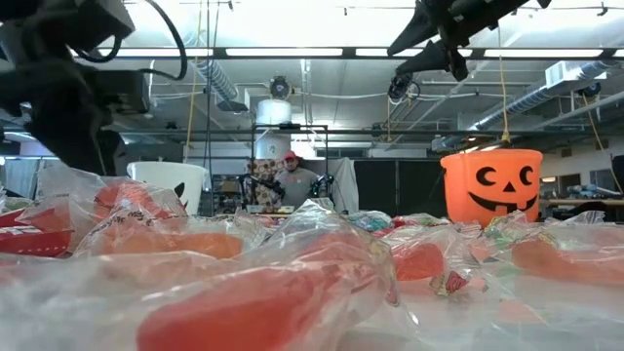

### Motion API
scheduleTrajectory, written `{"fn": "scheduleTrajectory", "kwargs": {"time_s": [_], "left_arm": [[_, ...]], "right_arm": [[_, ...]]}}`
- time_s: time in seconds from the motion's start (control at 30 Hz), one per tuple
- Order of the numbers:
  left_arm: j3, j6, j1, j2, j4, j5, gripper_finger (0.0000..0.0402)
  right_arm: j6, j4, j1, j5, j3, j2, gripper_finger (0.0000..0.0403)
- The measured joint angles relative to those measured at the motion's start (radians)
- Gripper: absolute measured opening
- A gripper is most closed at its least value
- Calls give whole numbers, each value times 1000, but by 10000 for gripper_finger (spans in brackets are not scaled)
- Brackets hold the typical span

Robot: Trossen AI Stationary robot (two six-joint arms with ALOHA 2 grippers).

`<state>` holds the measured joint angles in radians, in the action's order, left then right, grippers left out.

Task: Sort candy by brand, put in halloween buckets
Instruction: Put the red candy into the top orange bucket

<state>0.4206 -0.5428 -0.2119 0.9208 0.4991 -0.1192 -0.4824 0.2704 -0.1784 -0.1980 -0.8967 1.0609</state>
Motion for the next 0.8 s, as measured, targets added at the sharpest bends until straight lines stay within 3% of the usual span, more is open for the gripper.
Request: {"fn": "scheduleTrajectory", "kwargs": {"time_s": [0.23,0.4,0.53,0.7,0.8], "left_arm": [[0,137,0,113,-30,-53,246],[1,121,9,243,-120,-18,195],[4,1,36,284,-202,55,132],[41,-65,62,232,-342,62,32],[71,-53,85,200,-442,61,21]], "right_arm": [[-14,-3,100,-42,0,51,201],[-29,-7,155,-63,0,91,201],[-82,-9,182,-65,0,116,201],[-128,-32,198,38,1,149,197],[-161,-131,195,146,0,196,197]]}}
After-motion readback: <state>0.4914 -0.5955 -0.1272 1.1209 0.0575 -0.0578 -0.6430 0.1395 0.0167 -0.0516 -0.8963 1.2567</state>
